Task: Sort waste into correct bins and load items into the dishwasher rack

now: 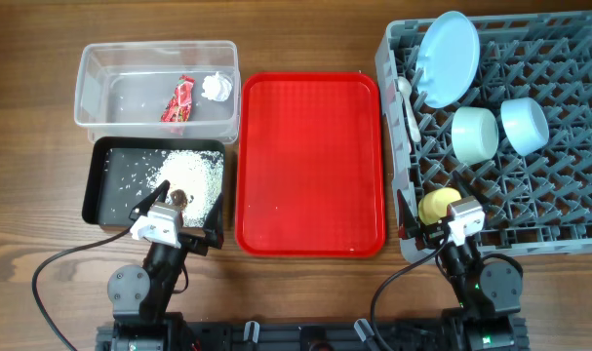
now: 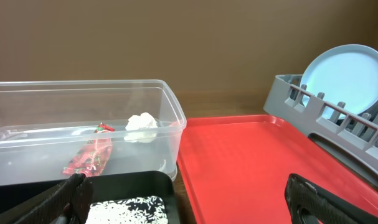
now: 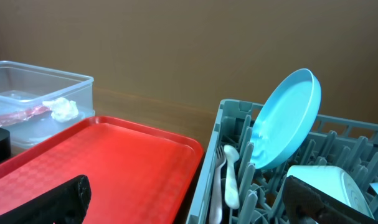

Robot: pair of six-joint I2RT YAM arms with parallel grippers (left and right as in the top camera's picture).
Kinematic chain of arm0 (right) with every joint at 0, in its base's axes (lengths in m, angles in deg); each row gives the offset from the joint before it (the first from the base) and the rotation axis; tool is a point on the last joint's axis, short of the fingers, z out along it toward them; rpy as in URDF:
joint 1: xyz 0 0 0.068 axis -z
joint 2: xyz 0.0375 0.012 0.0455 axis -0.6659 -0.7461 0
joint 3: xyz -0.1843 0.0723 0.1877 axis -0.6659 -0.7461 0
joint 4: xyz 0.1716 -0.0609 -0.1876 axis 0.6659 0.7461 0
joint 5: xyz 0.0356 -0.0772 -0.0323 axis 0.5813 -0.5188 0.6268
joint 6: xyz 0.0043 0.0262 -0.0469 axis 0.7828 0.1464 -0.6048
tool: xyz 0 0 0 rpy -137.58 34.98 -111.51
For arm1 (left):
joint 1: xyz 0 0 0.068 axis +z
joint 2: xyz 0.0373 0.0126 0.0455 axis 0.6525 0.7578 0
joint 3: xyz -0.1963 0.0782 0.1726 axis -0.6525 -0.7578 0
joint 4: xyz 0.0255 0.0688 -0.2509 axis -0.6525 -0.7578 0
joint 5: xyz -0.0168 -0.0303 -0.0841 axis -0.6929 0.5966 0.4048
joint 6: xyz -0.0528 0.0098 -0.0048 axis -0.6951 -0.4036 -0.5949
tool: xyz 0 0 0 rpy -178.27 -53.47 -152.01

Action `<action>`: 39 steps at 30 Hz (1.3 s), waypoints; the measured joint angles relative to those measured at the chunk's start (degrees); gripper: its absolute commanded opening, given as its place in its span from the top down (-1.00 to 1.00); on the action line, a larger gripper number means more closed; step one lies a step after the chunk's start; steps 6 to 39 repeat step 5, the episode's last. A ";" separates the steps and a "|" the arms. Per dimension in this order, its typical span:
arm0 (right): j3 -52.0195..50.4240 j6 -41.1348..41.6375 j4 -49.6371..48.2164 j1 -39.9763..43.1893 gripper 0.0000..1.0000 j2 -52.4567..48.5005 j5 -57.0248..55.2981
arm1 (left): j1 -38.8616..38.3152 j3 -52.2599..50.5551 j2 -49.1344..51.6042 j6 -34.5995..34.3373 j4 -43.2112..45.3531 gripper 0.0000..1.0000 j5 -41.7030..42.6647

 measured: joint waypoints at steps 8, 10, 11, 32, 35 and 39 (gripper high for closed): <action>0.00 0.00 -0.02 0.00 -0.99 0.00 0.00 | 0.00 0.00 0.00 0.00 0.00 -1.00 0.00; 0.00 0.00 -0.02 0.00 -0.99 0.00 0.00 | 0.00 0.00 0.00 0.00 0.00 -1.00 0.00; 0.00 0.00 -0.02 0.00 -0.99 0.00 0.00 | 0.00 0.00 0.00 0.00 0.00 -1.00 0.00; 0.00 0.00 -0.02 0.00 -0.99 0.00 0.00 | 0.00 0.00 0.00 0.00 0.00 -1.00 0.00; 0.00 0.00 -0.02 0.00 -0.99 0.00 0.00 | 0.00 0.00 0.00 0.00 0.00 -1.00 0.00; 0.00 0.00 -0.02 0.00 -0.99 0.00 0.00 | 0.00 0.00 0.00 0.00 0.00 -1.00 0.00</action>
